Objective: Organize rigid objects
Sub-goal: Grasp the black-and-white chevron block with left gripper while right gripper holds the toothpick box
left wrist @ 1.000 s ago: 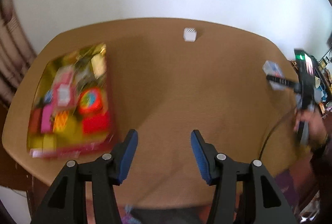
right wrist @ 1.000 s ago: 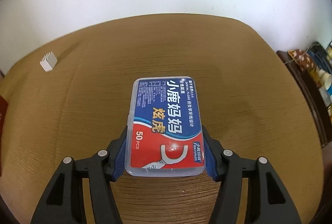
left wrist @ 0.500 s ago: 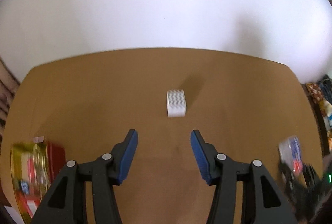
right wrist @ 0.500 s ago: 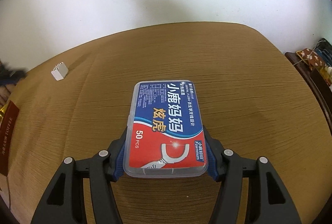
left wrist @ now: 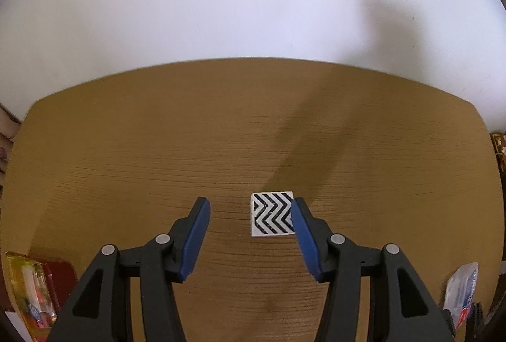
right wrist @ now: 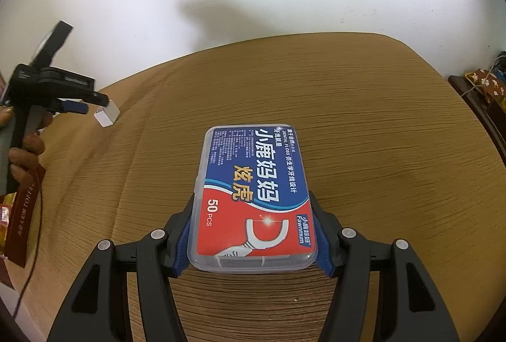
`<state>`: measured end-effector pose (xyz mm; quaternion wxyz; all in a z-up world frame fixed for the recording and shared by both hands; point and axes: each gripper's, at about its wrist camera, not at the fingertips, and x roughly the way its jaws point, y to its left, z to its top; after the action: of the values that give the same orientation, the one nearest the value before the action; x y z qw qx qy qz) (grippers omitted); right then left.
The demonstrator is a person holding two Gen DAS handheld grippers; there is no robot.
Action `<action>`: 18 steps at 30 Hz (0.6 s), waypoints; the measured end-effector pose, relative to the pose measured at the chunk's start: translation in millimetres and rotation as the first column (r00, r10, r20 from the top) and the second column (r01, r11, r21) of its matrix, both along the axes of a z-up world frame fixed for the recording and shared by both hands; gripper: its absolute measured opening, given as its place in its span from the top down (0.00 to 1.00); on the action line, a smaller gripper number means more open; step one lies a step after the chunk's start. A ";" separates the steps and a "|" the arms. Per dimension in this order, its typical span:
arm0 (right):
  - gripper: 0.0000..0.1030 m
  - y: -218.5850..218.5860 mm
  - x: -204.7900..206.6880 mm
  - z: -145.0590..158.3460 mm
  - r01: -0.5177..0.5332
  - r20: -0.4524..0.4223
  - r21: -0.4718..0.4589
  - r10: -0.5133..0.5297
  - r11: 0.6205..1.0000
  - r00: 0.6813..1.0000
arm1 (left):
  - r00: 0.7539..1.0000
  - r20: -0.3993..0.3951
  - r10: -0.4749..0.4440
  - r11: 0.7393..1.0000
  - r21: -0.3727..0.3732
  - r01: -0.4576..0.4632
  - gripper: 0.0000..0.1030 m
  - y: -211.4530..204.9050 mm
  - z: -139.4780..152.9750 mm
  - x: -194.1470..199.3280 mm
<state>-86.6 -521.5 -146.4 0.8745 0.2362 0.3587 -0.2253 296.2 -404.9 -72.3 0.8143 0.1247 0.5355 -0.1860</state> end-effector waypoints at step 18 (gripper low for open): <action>0.40 -3.6 -8.6 1.7 -0.007 0.009 0.009 0.007 1.000 1.000 | 0.996 -0.084 -0.037 0.999 0.016 0.039 0.47 -4.1 -15.6 10.5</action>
<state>-95.2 -525.1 -144.8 0.8758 0.2399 0.3568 -0.2194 306.8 -409.0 -87.9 0.7864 0.1340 0.5682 -0.2020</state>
